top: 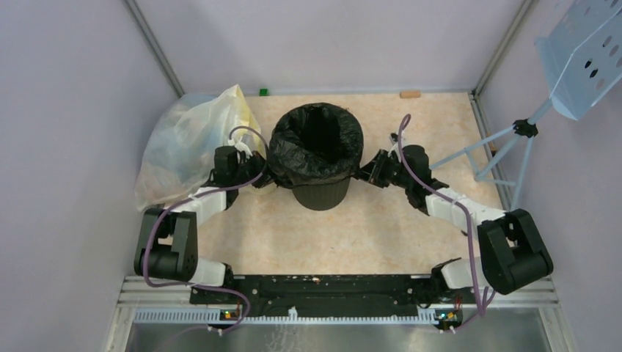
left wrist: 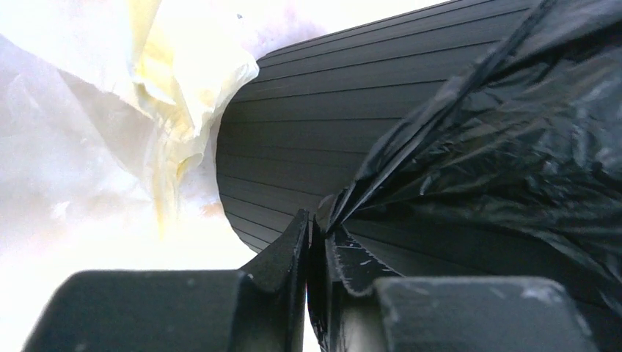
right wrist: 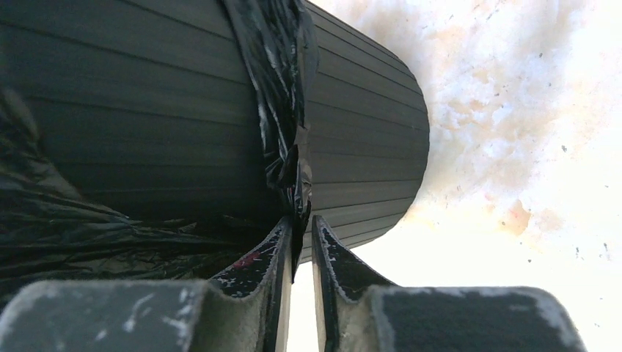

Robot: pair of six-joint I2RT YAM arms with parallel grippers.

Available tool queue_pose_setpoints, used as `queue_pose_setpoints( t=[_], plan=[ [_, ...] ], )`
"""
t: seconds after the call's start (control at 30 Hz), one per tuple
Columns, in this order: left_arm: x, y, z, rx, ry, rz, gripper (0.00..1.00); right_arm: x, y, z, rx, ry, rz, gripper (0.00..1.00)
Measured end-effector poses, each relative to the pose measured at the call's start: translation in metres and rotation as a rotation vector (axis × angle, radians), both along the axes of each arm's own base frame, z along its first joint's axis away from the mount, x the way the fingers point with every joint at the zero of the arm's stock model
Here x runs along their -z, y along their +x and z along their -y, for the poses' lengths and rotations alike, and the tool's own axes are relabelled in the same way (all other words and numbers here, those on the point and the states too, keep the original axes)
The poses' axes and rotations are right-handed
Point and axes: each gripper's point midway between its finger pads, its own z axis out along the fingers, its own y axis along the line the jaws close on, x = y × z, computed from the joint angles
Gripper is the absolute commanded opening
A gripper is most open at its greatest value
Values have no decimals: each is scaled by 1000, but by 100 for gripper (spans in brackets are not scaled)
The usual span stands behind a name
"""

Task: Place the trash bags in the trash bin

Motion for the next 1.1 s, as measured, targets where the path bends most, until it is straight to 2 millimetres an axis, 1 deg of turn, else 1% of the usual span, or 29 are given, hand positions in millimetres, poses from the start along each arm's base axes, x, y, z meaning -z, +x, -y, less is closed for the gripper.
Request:
queue_pose_setpoints(
  t=[0.07,0.1,0.13,0.17,0.27,0.37,0.43,0.53,0.6,0.63,0.7,0.83,0.97,1.1],
  plan=[
    [-6,-1,-3,-23,6,20,31,-6,-1,2,8,-6,17,20],
    [-12,0,-4,-37,13,38,37,-11,-2,4,15,-9,33,21],
    [-18,0,-6,-48,18,56,41,-17,-2,5,21,-11,51,22],
    [-28,1,-9,-68,26,86,44,-23,-3,7,26,-14,70,22],
    [-50,0,-16,-111,48,144,49,-34,-4,11,36,-23,108,22],
    [-65,3,-24,-158,81,161,50,-35,-5,14,42,-41,114,23],
    [-67,5,-29,-182,108,149,51,-31,-6,16,45,-52,104,24],
    [-59,2,-35,-203,137,112,61,-28,-8,17,44,-63,93,27],
    [-54,-2,-37,-208,151,90,64,-26,-8,17,41,-68,91,31],
    [-53,-4,-38,-210,157,84,65,-25,-9,18,40,-72,89,33],
    [-51,-6,-41,-216,172,73,63,-24,-9,18,37,-79,87,34],
    [-50,-12,-44,-222,188,67,54,-22,-11,19,33,-92,86,34],
    [-54,-18,-42,-211,174,80,48,-22,-12,20,29,-97,90,35],
    [-49,-23,-35,-176,146,63,45,-22,-12,19,26,-96,90,47]
  ],
)
